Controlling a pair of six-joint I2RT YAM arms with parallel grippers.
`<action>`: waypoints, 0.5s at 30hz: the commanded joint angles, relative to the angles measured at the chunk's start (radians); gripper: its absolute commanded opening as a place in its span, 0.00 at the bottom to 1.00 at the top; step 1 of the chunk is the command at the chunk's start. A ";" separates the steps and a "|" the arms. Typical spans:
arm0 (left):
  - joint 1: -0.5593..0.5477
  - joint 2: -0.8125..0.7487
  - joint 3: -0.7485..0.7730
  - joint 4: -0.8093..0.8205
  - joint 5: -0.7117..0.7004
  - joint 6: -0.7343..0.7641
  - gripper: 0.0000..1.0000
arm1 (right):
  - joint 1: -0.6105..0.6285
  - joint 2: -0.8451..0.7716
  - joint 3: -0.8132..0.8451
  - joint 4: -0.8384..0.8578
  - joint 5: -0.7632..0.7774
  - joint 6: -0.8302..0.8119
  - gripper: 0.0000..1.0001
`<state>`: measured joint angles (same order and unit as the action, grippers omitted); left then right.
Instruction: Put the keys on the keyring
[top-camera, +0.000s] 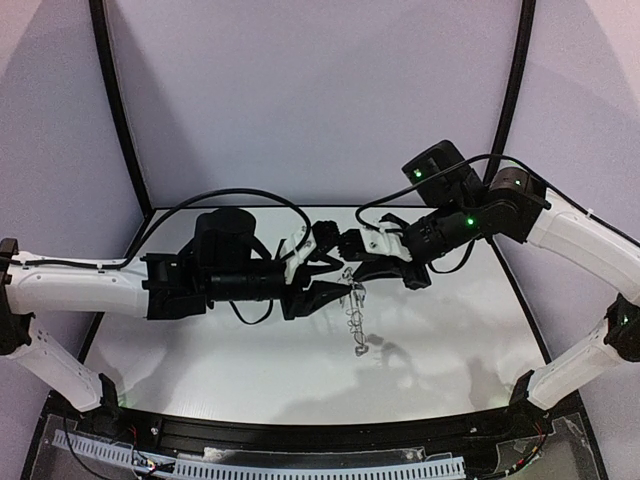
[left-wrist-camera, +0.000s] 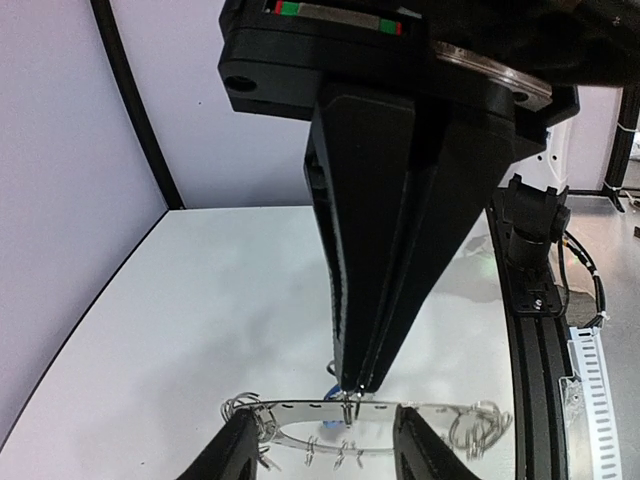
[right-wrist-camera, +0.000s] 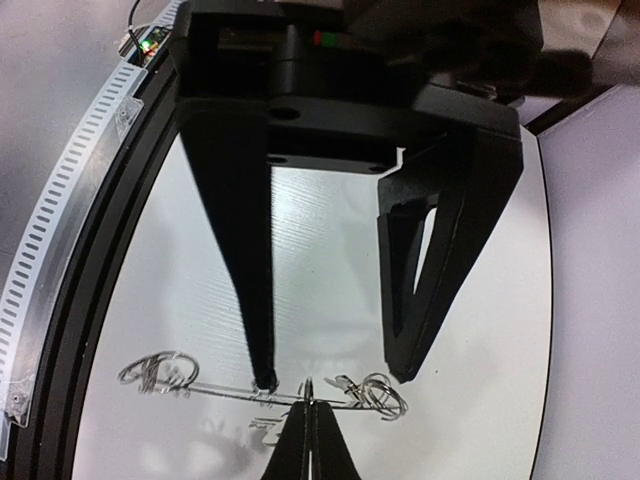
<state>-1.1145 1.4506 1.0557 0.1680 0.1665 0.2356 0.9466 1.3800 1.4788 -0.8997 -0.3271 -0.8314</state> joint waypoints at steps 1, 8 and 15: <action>-0.006 0.002 0.031 -0.023 0.042 0.029 0.42 | 0.003 -0.016 0.006 0.081 -0.027 0.035 0.00; -0.006 0.028 0.081 -0.088 0.038 0.045 0.23 | 0.003 -0.021 0.011 0.080 -0.050 0.035 0.00; -0.008 0.067 0.151 -0.207 0.037 0.063 0.01 | 0.003 -0.035 -0.001 0.103 -0.086 0.035 0.00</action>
<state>-1.1137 1.4837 1.1538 0.0486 0.2008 0.2337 0.9463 1.3643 1.4788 -0.8680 -0.3576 -0.8478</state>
